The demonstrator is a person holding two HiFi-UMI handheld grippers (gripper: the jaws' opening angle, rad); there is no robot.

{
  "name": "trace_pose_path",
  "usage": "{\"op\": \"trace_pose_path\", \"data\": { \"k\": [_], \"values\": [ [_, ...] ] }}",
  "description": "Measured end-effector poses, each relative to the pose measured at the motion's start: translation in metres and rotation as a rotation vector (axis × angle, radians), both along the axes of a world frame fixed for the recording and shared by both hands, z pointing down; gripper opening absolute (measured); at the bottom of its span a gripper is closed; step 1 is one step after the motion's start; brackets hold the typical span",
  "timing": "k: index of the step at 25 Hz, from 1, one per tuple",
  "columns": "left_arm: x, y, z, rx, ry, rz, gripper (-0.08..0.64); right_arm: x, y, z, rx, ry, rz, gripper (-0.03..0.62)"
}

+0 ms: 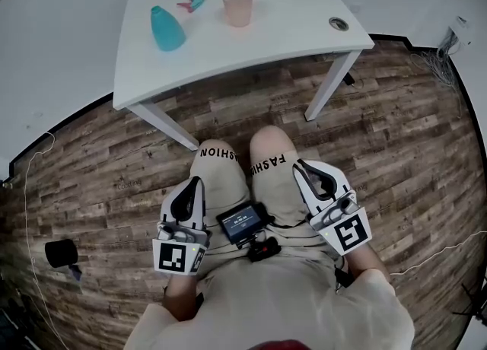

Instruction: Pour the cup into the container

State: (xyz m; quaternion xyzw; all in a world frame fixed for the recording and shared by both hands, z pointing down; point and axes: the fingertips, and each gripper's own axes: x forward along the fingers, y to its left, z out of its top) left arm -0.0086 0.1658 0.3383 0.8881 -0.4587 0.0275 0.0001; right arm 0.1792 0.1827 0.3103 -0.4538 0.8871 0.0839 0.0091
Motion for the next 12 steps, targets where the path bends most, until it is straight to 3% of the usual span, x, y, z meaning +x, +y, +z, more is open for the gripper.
{"op": "trace_pose_path", "data": {
  "k": [12],
  "values": [
    [0.014,-0.055,-0.012,-0.002,0.026,0.035,0.011,-0.003,-0.05,-0.01,-0.001,0.005,-0.051,0.063]
  ]
}}
